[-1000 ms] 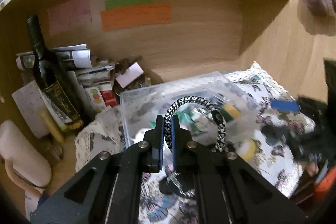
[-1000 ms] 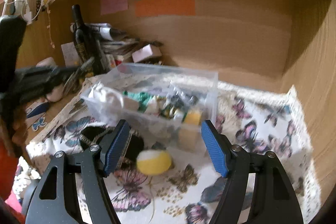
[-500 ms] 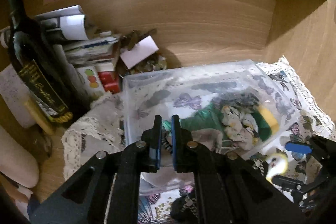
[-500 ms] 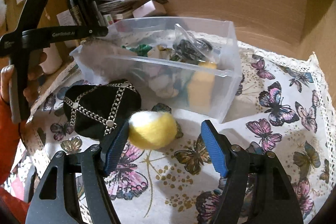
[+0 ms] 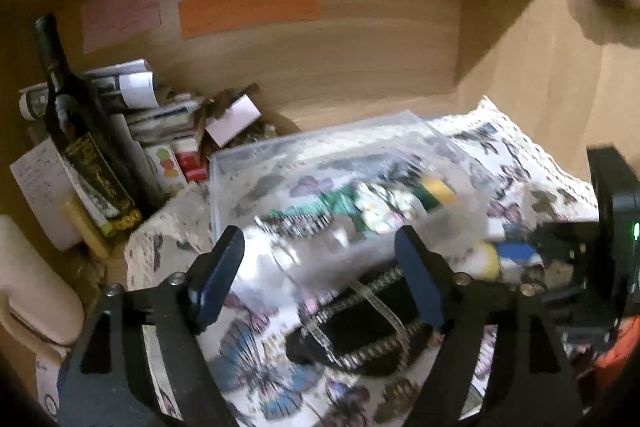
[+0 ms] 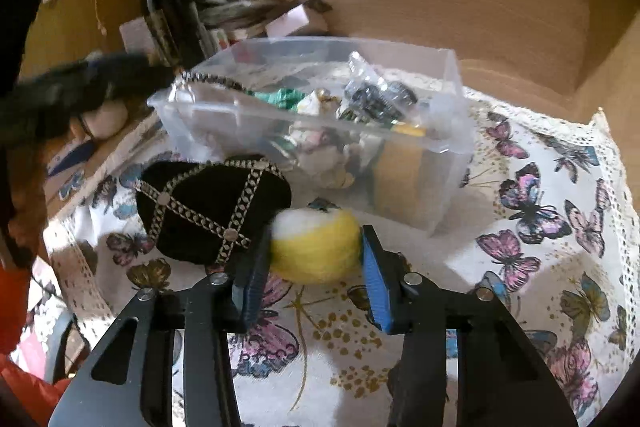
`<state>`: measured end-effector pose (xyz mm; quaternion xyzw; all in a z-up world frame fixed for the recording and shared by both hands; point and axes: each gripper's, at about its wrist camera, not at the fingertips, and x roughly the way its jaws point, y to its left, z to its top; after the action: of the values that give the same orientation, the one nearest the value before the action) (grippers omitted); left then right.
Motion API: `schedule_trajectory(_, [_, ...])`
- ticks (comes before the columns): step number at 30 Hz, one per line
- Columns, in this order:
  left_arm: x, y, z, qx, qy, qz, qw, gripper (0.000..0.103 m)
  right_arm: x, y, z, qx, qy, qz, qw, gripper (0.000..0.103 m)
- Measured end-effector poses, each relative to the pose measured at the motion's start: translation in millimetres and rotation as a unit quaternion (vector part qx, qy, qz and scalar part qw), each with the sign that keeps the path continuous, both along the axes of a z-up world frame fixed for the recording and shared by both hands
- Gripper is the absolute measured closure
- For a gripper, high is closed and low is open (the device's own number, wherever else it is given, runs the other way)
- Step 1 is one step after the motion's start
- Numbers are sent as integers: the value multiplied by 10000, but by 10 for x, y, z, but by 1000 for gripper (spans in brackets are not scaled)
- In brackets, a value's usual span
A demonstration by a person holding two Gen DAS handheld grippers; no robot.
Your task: Organize soft objects
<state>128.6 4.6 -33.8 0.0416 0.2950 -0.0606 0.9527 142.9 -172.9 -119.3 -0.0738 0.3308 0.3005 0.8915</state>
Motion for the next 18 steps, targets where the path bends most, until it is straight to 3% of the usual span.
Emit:
schedule_trajectory(4, [-101,-78,-156,-92,207,-137,9996,8,-107,-64,108,102,-199,-143,9996,63])
schedule_trajectory(12, [108,-283,-716,-17,1223,-381,9918,8,-289,-178,221,168,-417,-290,9986,63])
schedule_trajectory(15, [134,-333,-821,171,1268,-391,9910,34,-319,-214,235,217,-440,-340,9982,63])
schedule_trajectory(17, [71,-377,-795,155,1183,-539,9914,65,-330,-222,242,233,-462,-371,9980,63])
schedule_trajectory(18, [40,-396,-798,185,1149,-567,9916,69,-340,-229,248,249,-473,-393,9978,63])
